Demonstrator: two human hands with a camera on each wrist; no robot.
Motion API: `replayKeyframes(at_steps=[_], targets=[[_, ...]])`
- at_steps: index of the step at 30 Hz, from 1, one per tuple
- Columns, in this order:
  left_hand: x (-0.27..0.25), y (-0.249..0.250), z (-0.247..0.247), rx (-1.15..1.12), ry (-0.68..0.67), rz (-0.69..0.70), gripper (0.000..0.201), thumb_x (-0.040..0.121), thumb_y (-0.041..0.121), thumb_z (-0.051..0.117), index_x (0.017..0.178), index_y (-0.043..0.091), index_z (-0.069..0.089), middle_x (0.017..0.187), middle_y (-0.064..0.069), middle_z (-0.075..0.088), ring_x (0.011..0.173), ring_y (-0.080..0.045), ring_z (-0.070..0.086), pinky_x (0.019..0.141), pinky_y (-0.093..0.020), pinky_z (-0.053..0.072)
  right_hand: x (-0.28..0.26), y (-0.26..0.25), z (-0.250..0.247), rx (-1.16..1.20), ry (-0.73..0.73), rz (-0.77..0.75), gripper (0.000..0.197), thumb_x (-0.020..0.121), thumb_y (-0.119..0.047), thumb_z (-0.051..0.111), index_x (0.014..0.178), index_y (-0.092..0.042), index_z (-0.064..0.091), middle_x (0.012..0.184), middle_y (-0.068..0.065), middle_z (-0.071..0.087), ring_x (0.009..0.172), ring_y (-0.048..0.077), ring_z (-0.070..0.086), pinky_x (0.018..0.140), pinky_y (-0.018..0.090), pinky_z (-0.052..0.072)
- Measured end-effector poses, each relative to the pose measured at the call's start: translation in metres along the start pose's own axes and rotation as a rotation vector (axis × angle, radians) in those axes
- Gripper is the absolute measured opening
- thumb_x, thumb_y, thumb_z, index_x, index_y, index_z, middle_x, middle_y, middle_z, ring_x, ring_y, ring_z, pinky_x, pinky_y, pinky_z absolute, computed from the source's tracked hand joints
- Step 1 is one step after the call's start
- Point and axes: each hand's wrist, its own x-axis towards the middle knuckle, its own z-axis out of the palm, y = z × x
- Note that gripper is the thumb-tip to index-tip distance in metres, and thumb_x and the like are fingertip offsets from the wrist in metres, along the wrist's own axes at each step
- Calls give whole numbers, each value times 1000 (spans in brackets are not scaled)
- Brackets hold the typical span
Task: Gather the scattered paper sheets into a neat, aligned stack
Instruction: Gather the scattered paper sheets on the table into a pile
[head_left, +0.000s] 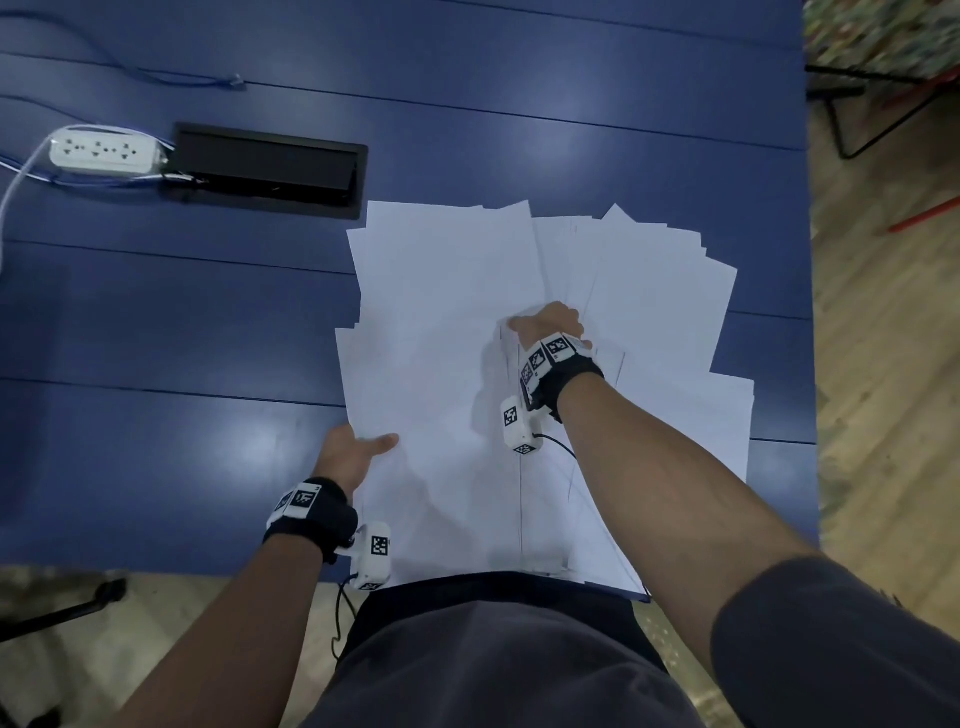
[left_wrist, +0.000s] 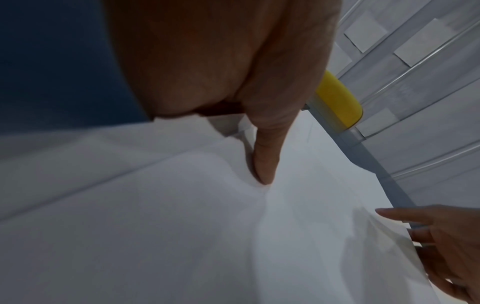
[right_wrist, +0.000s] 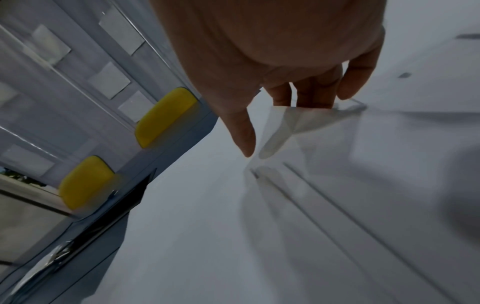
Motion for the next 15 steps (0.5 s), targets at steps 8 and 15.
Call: replayKeyframes(at_steps=[8, 15], targets=[[1, 0, -1, -3, -4, -6, 25, 90, 0, 81, 112, 10, 75, 111, -11, 80, 100, -31, 76, 89, -37, 59, -6, -27, 13, 173, -95, -108, 49, 83, -30, 73, 124, -9, 56, 138, 10, 49, 121, 31, 58, 108, 47, 42], [9, -7, -3, 19, 6, -4, 27, 88, 3, 83, 113, 10, 77, 109, -7, 82, 103, -30, 77, 92, -38, 58, -5, -41, 19, 258, -142, -95, 28, 78, -25, 76, 85, -11, 54, 126, 10, 62, 112, 32, 62, 105, 46, 46]])
